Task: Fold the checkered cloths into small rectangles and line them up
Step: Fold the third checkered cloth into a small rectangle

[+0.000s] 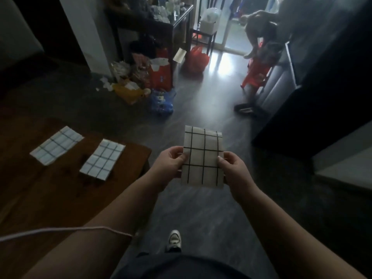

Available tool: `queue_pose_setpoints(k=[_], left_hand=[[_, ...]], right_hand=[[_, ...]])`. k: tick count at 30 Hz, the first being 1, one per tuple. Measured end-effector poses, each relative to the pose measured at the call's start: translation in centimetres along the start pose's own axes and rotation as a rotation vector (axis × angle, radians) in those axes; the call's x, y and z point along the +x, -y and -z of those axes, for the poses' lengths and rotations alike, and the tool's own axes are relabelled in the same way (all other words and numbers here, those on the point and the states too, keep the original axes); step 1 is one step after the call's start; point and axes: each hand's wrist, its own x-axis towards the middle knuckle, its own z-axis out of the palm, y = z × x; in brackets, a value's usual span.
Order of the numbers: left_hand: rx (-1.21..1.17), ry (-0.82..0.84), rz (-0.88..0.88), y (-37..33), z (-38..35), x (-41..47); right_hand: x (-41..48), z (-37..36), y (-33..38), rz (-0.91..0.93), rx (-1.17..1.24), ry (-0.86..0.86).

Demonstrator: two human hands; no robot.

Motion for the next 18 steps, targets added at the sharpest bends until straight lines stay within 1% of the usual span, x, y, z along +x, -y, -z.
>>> queue_pose_setpoints(k=[6,9,13,15,18], left_hand=[[-0.074,-0.087,0.032,-4.6,3.6,8.9],[-0.052,-0.172,0.008,-6.6,4.8,13.6],[-0.039,-0.292,-0.003,-8.6,6.4,20.4],[-0.037,-0.341,-0.015,-9.7,7.4,24.5],[-0.054,-0.455,0.005,-12.2,8.9,30.6]], right_hand=[[11.4,-2.4,5.1,0.067,-0.113,0.074],[17.7,-3.6,6.8,0.090,-0.135,0.100],[26.5,-4.8,8.6,0.069,-0.128,0.227],[31.8,-5.3,10.0,0.099,-0.154,0.278],[39.9,-6.3,12.9,0.140,-0.229,0.388]])
